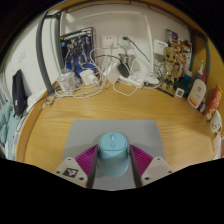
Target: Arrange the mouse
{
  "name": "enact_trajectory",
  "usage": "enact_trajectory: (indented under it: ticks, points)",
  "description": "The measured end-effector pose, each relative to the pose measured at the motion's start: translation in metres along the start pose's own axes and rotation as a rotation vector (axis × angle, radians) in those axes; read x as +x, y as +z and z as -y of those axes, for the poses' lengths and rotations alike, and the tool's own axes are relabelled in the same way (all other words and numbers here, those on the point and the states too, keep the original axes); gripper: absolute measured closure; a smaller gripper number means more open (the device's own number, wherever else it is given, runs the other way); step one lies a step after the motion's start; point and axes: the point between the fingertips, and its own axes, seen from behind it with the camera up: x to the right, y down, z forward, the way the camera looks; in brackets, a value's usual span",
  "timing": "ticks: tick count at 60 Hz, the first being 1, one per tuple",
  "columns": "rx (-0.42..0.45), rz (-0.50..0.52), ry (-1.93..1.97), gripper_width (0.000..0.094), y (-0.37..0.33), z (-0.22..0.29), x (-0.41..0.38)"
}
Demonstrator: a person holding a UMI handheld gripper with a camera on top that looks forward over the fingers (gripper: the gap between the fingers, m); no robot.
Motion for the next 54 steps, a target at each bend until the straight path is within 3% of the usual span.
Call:
enact_trajectory:
  ticks: [1, 5, 27, 54]
  points:
    - [-0.003, -0.009, 0.005, 0.0295, -0.001, 0.001, 0.002]
    - [-0.001, -0.04, 0.008, 0.0051, -0.014, 0.007, 0.006]
    - [0.126, -0.045, 0.022, 0.0081, -0.154, 0.09, -0.033]
    - [0.206, -0.026, 0.025, 0.007, -0.239, 0.115, -0.054]
